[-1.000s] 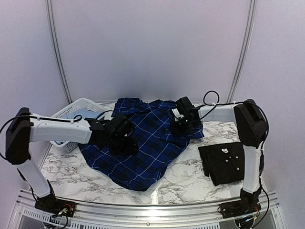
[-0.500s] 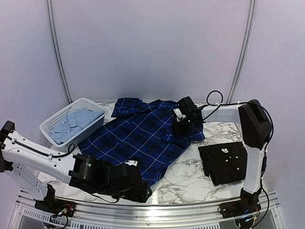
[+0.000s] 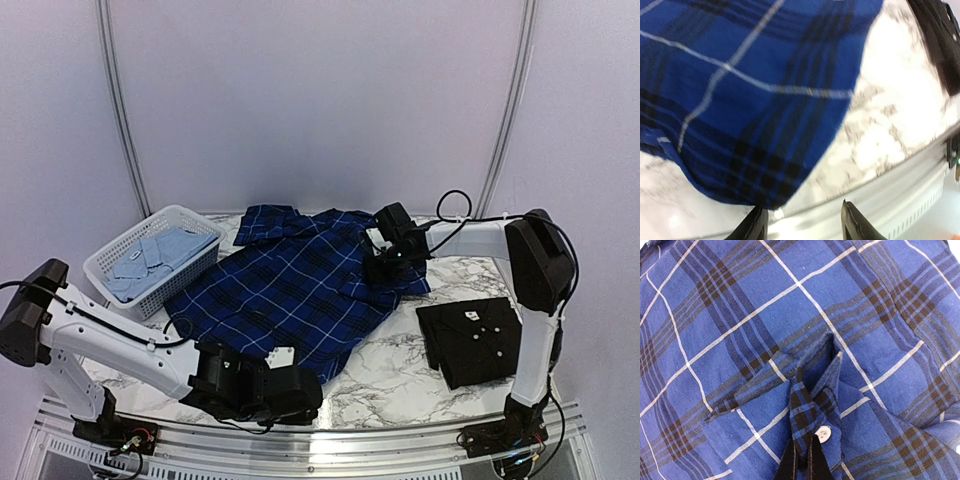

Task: Fold and stack the long sleeve shirts
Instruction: Flatten out the crumpled shirt at the center of the board.

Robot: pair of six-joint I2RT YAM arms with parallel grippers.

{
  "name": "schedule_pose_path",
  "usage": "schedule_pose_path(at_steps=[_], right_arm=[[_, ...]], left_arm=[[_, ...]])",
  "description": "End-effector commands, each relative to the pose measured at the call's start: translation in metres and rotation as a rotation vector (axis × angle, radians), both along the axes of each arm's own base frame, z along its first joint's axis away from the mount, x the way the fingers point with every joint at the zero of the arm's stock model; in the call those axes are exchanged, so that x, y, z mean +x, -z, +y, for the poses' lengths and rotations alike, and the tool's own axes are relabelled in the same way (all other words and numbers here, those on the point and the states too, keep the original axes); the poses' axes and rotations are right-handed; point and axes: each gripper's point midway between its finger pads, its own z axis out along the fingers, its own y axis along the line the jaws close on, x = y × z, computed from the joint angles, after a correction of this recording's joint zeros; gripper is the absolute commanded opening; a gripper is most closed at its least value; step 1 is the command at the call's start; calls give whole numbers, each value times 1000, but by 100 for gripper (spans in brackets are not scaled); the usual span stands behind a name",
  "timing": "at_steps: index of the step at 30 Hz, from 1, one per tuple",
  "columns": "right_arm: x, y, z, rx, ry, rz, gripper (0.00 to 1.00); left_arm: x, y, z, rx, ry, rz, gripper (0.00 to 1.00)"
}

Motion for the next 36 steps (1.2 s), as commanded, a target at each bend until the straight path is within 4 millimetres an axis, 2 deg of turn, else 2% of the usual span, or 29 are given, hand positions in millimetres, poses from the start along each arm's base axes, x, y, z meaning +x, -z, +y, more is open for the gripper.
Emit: schedule_pose_path(at_steps=[1, 6, 13, 17, 22, 29, 36], right_arm=[[4, -19, -1, 26, 11, -31, 0], [5, -15, 1, 29, 13, -27, 0], [7, -13, 2, 29, 12, -24, 0], [9, -13, 3, 26, 10, -22, 0], [10, -10, 1, 17, 7, -20, 0], [10, -5, -1, 16, 10, -12, 0], [11, 2, -3, 8, 11, -1, 0]], left_arm=[[39, -18, 6, -14, -93, -104, 49], [72, -18, 20, 16, -140, -134, 41], [95, -21, 19, 43, -134, -164, 36], [97, -19, 9, 46, -97, -154, 30], [90, -14, 2, 22, -69, -110, 23], [87, -3, 7, 46, -76, -95, 22], [84, -12, -2, 19, -44, -82, 1]])
